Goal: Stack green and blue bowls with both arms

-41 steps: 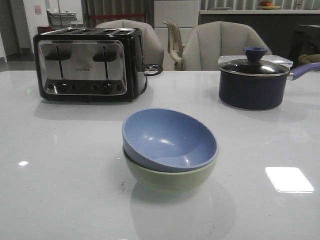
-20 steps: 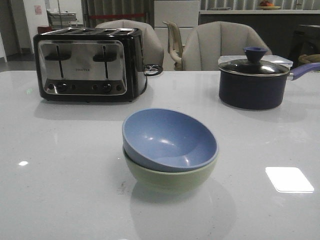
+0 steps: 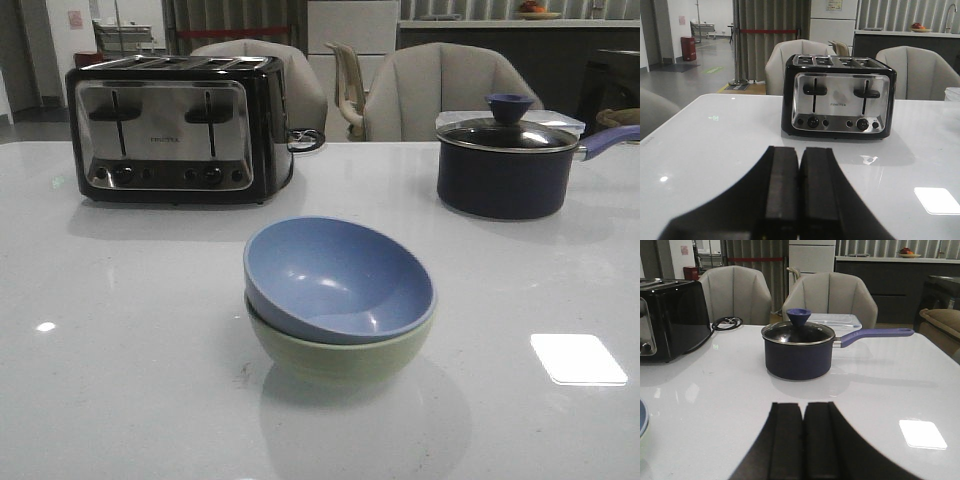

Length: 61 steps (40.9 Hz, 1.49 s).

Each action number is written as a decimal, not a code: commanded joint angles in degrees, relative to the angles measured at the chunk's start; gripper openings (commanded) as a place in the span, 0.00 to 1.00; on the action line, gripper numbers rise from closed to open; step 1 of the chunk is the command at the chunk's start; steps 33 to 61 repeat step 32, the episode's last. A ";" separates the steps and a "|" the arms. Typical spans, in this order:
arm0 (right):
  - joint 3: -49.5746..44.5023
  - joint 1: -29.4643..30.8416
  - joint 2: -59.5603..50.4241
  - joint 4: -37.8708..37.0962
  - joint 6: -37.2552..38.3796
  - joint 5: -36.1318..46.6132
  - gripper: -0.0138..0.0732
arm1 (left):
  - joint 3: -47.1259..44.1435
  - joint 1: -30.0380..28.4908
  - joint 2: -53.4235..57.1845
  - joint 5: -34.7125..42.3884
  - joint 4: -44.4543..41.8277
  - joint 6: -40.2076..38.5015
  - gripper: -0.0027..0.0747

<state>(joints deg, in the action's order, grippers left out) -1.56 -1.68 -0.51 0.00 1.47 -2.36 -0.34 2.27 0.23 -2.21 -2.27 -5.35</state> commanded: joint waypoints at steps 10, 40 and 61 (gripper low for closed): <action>0.03 1.43 -1.26 0.00 0.43 5.70 0.20 | -1.09 -0.15 1.17 5.14 0.39 -0.60 0.16; 0.03 1.43 -1.26 0.00 0.43 5.70 0.20 | -1.09 -0.15 1.17 5.14 0.39 -0.60 0.16; 0.03 1.43 -1.26 0.00 0.43 5.70 0.20 | -1.09 -0.15 1.17 5.14 0.39 -0.60 0.16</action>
